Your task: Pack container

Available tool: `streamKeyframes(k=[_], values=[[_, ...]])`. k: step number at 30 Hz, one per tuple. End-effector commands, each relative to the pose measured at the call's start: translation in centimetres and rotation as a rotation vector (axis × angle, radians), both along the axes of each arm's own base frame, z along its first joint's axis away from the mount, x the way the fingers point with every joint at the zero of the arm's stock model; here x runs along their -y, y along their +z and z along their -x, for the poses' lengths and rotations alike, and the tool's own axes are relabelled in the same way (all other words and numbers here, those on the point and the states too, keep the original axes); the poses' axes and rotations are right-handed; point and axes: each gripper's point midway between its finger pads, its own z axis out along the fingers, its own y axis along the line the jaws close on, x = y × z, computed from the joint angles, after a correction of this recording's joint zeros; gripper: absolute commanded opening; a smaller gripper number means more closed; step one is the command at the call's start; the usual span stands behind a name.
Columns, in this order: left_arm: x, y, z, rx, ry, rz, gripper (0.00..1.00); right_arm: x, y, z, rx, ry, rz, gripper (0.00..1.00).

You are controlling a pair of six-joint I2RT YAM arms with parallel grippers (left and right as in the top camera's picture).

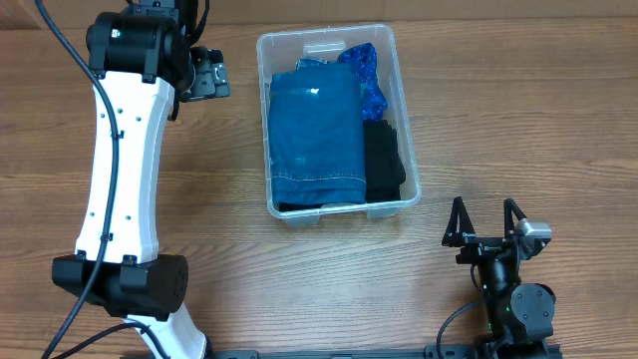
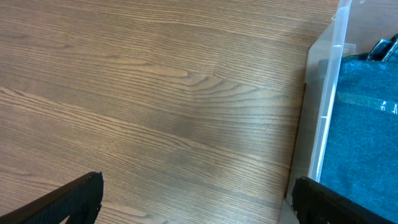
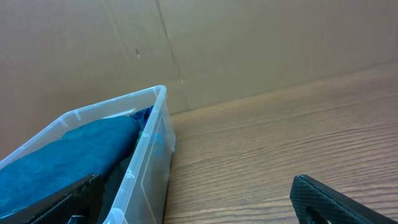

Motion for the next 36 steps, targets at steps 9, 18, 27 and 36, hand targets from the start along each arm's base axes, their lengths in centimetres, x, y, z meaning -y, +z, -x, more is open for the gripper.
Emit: streamKeyframes(k=[9,18,27,36], values=[[3.1,2.2,0.9,0.06,-0.082,-0.003,1.0,0.0,-0.2,0.0,0.005,0.0,0.004,1.0],[11.1,7.0,5.9,0.175,-0.32,0.056,1.0,0.0,-0.2,0.0,0.005,0.0,0.003,1.0],[8.6,3.2,9.8,0.191,-0.252,0.091,1.0,0.0,-0.2,0.0,0.005,0.0,0.004,1.0],[6.7,-4.5,12.5,0.441,-0.225,0.167,1.0,0.0,-0.2,0.0,0.005,0.0,0.003,1.0]])
